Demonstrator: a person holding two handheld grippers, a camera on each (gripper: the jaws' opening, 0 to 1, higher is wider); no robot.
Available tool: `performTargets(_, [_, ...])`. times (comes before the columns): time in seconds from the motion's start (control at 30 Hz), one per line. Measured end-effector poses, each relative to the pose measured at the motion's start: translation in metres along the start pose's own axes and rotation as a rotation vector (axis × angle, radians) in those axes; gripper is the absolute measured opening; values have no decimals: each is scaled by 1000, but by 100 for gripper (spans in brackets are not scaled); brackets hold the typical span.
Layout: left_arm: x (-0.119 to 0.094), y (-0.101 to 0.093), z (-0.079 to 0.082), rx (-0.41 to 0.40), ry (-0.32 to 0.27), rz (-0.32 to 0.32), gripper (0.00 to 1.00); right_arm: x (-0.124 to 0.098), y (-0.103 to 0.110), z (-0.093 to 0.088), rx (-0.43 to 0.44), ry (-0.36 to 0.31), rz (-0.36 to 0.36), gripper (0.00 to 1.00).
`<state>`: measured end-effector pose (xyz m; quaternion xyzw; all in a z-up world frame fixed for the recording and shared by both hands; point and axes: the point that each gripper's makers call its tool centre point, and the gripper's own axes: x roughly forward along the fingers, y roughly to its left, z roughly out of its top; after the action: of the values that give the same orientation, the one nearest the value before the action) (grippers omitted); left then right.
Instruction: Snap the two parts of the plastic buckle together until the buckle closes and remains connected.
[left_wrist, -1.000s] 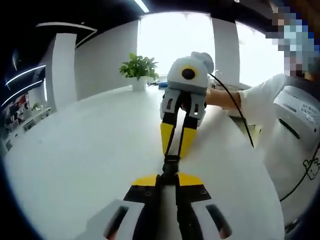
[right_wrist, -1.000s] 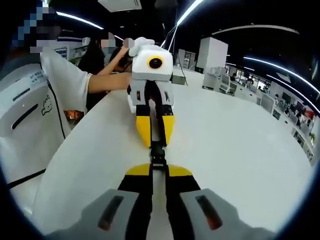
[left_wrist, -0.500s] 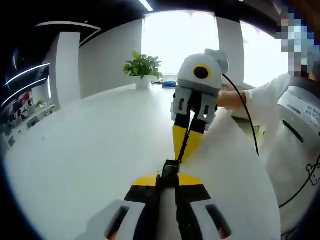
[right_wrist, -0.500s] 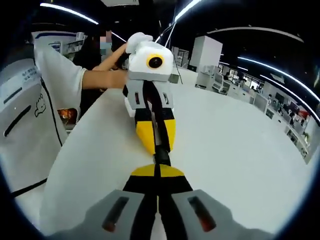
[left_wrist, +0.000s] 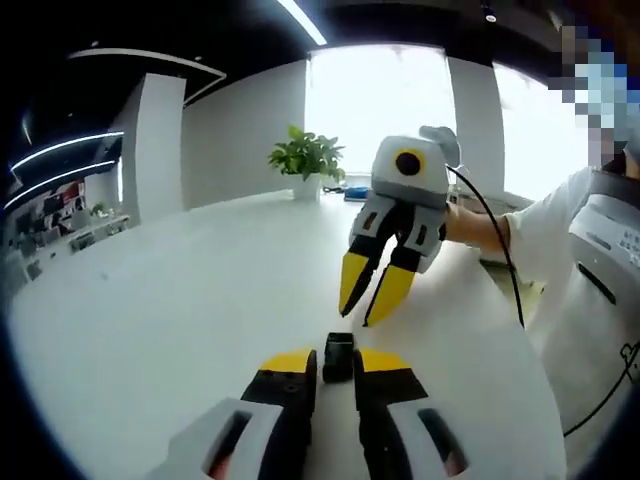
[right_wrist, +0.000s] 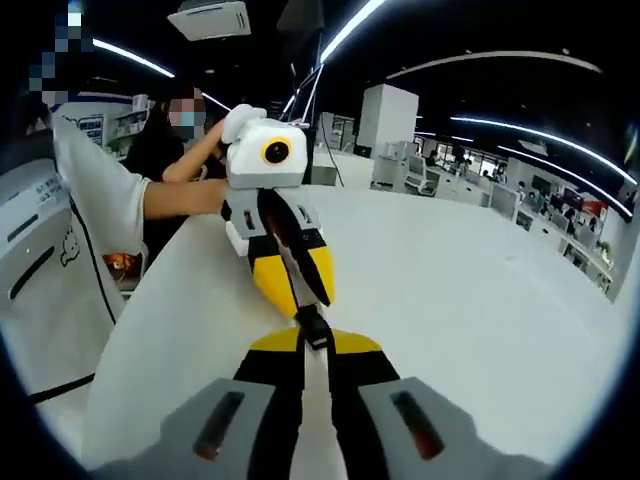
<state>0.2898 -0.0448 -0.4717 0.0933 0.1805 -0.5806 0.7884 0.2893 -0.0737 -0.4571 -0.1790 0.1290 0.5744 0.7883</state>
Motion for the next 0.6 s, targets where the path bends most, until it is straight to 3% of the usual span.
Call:
performTargets(0.47, [-4, 2, 4, -18, -22, 32, 20, 3, 3, -6, 35, 0, 14, 11])
performTargets(0.6, [-5, 2, 7, -36, -36, 36, 26, 3, 1, -6, 45, -10, 8, 14])
